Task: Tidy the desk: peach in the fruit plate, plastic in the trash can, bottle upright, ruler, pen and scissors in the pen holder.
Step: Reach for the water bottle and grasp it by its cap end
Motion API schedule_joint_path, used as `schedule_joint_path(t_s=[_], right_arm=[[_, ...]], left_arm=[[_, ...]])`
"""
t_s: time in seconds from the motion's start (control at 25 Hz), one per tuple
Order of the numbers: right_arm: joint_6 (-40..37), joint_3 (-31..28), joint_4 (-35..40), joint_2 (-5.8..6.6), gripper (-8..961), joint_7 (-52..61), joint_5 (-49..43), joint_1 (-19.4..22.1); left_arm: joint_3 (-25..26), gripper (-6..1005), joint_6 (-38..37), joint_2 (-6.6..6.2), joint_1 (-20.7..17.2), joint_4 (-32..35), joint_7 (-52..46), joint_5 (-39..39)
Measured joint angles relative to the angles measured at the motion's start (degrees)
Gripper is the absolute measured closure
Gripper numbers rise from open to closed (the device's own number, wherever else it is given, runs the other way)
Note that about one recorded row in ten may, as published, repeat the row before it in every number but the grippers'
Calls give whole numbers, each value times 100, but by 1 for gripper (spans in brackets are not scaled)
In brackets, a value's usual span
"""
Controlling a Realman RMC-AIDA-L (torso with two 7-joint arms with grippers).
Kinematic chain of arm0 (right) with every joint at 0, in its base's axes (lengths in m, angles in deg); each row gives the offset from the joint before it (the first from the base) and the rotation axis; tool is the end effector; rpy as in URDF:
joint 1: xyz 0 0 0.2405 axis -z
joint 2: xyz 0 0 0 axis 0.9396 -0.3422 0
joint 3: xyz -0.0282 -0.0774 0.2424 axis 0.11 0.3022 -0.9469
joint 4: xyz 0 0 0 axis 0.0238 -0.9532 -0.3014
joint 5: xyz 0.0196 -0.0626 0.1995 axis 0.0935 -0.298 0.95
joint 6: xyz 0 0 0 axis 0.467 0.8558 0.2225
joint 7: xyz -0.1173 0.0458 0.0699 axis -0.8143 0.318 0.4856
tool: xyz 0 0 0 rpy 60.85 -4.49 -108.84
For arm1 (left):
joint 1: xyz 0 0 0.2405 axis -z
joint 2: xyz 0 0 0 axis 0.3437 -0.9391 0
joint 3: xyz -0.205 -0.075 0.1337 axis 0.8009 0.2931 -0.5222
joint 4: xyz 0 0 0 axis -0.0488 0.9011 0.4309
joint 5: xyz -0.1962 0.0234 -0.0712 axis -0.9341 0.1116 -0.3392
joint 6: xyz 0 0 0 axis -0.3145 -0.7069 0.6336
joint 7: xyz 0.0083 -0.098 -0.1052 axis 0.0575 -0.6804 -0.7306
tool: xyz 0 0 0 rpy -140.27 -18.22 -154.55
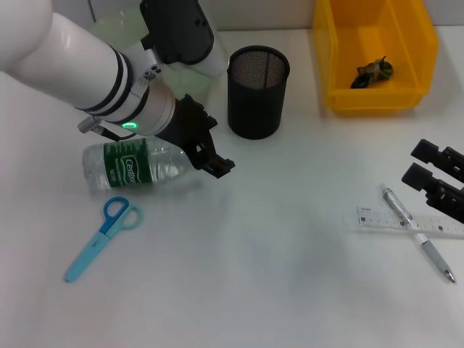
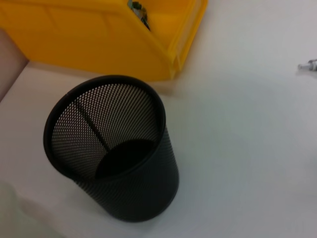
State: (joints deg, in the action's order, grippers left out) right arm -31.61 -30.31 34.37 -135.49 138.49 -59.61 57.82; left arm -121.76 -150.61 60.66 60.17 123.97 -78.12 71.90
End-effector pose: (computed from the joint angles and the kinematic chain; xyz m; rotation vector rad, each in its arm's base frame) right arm 0.3151 0.2231 0.0230 -2.2971 0.8030 1.3133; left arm -0.1439 0.3824 -0.0589 -2.7526 -0.2351 0.3916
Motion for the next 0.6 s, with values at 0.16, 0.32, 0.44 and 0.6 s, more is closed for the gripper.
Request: schedule_joint_path(t_s=[0.16, 0.32, 0.44, 0.6], right_arm=[[0, -1, -52, 0, 244, 0, 0, -63], [10, -1, -54, 0, 244, 20, 0, -78], [-5, -1, -54, -2, 244, 79, 0, -102], [-39, 6, -57, -5, 244, 121, 0, -125]], left_arm=[[-51, 290, 25, 0, 1, -4, -28, 74], [-481, 291, 122, 0, 69, -77, -270, 393], [-619, 292, 256, 0, 91, -110, -352, 434], [-630, 293, 347, 0, 109, -138, -364, 439]])
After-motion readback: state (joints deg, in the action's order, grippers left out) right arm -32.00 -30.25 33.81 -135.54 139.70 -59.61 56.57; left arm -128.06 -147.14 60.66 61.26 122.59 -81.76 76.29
